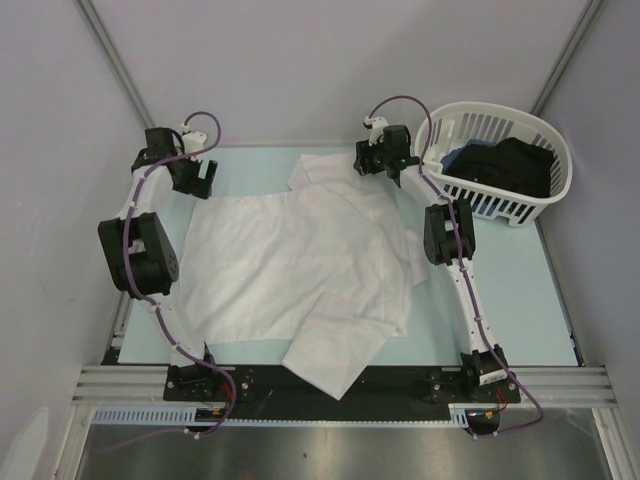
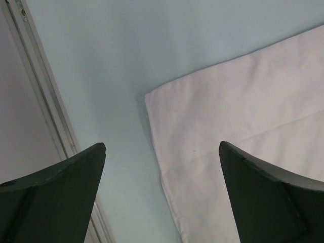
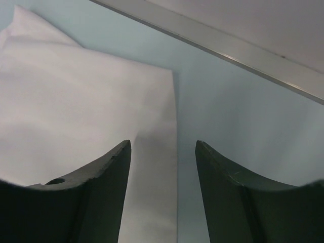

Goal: Fold and stack the long sleeve shirts
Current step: Fold the shirt

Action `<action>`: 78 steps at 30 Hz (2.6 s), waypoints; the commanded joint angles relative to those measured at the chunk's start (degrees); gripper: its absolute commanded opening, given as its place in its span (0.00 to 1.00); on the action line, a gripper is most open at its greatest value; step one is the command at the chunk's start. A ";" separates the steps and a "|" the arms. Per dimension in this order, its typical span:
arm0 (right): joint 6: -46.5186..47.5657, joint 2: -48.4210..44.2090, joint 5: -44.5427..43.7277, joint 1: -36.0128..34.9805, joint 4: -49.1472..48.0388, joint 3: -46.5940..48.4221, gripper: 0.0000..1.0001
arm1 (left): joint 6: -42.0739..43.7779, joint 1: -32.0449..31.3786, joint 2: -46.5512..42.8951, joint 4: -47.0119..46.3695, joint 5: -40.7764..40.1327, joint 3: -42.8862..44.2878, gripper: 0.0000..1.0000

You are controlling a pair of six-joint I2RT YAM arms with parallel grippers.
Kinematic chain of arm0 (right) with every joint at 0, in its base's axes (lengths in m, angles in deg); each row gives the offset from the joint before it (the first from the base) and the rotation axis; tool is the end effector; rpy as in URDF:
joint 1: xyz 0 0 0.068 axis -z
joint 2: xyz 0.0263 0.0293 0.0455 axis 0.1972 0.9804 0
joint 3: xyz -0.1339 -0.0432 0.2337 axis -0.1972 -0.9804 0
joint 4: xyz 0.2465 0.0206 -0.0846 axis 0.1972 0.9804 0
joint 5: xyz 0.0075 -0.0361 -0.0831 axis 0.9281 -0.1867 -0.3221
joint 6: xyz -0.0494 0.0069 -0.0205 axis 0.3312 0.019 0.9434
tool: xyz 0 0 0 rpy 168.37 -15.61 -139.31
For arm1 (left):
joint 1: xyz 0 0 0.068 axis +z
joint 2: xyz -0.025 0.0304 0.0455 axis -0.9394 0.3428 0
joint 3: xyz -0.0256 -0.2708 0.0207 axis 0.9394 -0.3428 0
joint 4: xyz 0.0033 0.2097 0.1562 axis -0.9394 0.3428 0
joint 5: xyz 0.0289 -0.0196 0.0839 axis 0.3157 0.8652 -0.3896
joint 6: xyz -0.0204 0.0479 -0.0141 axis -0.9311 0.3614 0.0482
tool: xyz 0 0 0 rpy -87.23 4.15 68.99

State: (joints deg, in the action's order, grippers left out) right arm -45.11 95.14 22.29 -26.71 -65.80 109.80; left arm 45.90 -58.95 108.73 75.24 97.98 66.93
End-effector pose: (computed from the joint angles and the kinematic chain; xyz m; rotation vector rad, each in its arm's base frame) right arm 0.5854 0.1717 0.1418 -0.5419 1.9959 0.4307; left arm 0.4391 0.0785 0.2571 0.4229 2.3853 0.0680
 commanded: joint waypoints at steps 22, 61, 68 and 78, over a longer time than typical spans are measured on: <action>12.93 0.34 -5.08 -3.56 16.13 6.48 0.04 | 5.16 0.68 11.65 13.29 -2.55 14.55 0.97; 14.07 -17.95 -7.02 0.13 -0.14 -12.69 0.00 | 27.74 1.39 26.33 16.38 13.53 31.26 0.65; 14.78 -17.15 -6.14 -0.66 -0.22 -12.33 0.00 | 31.97 1.30 29.32 17.52 11.35 31.43 0.65; 15.92 -16.98 -5.35 -1.19 -0.31 -11.19 0.00 | 35.75 1.21 30.91 20.50 8.26 31.26 0.44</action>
State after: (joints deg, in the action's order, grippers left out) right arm -30.47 80.67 15.84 -27.38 -63.46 96.53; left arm 78.51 -57.88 137.71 93.32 107.14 97.16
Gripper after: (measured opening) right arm 0.010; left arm 0.501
